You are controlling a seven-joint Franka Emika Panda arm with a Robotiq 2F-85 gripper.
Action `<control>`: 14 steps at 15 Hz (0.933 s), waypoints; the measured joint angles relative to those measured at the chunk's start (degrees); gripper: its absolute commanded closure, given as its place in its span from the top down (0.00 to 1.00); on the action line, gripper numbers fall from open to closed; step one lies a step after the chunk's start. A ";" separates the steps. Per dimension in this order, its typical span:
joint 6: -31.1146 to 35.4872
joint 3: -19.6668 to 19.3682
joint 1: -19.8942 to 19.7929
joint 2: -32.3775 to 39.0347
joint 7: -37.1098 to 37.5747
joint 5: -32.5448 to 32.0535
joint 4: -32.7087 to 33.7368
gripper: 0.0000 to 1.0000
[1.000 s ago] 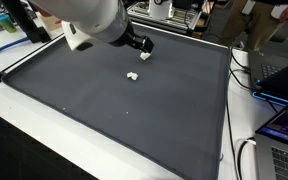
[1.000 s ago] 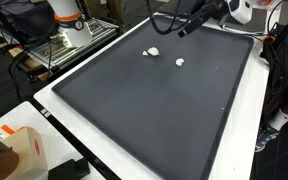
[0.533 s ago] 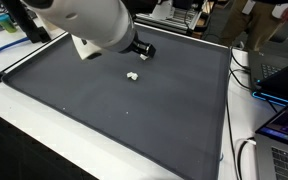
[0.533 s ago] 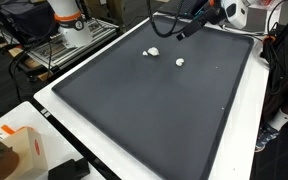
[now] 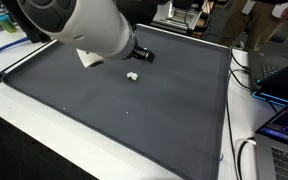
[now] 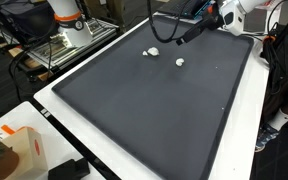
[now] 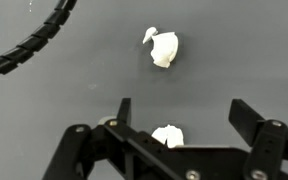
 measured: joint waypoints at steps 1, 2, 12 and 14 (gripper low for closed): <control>0.00 0.00 0.01 0.39 -0.08 0.00 0.36 1.00; 0.00 0.00 0.01 0.77 -0.17 0.00 0.58 1.00; -0.04 0.00 0.02 4.03 -0.58 0.00 2.56 1.00; -0.05 0.00 0.02 4.39 -0.58 0.00 2.93 1.00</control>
